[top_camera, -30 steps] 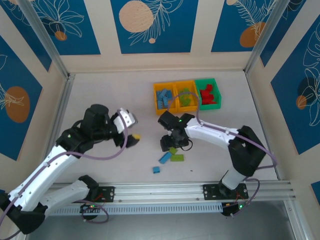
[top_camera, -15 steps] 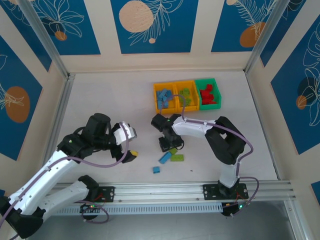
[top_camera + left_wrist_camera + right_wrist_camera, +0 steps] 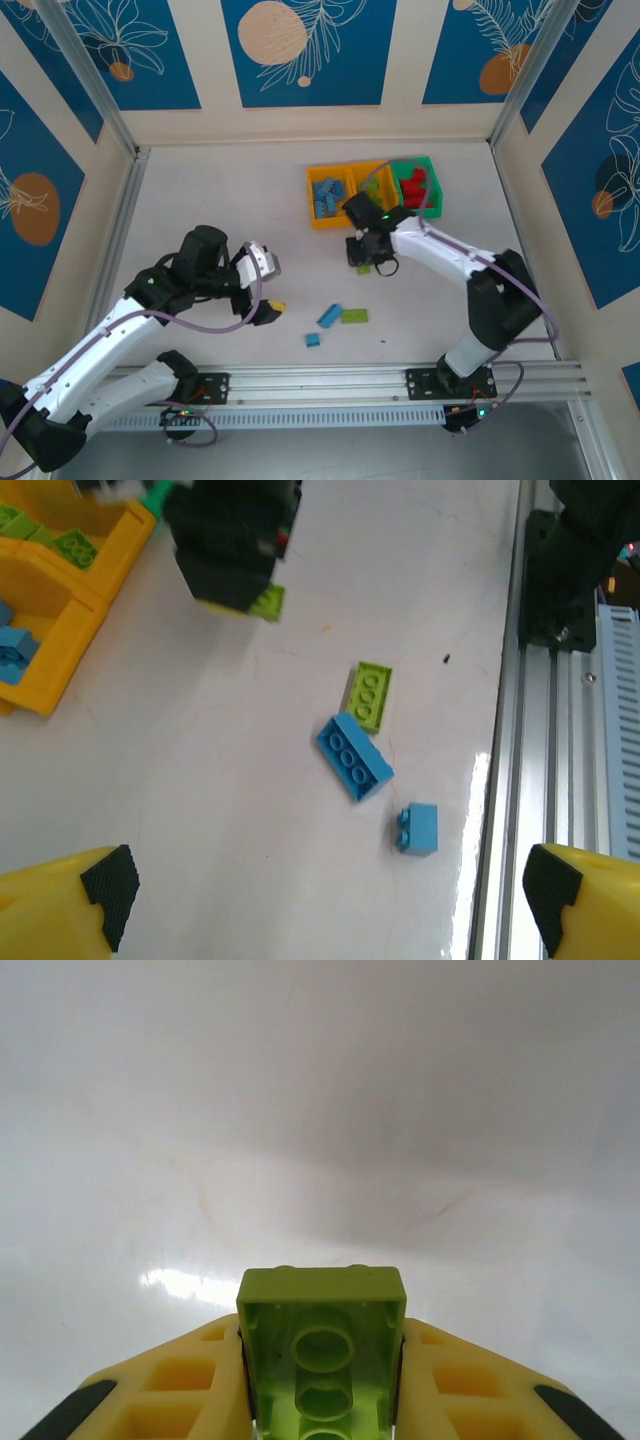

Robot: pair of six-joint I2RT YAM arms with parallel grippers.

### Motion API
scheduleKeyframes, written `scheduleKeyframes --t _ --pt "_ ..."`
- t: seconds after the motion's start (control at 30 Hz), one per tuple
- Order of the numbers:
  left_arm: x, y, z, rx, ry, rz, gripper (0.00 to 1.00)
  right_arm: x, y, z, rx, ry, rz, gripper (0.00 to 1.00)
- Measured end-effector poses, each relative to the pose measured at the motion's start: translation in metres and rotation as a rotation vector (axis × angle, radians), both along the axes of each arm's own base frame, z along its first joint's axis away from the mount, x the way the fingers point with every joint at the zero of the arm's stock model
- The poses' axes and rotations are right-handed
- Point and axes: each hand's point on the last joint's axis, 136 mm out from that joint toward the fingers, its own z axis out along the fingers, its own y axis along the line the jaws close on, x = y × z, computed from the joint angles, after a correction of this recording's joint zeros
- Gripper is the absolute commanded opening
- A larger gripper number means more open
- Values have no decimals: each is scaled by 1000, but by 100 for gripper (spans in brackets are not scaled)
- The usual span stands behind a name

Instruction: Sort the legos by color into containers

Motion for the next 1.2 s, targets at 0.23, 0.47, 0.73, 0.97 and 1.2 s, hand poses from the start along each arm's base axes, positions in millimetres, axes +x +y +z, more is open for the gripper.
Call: scheduleKeyframes --t 0.23,0.47,0.73,0.97,1.2 --pt "31 -7 -3 -11 23 151 100 120 -40 70 66 -263 -158 29" --pt "42 -4 -8 15 39 255 100 215 -33 54 11 -277 -180 62" --pt "47 -4 -10 27 31 284 100 184 -40 61 -18 -211 -169 64" --pt "49 -9 -16 44 29 264 100 55 -34 98 79 -220 -127 67" --pt "50 -12 -17 47 10 236 100 -67 -15 39 75 -26 -70 72"
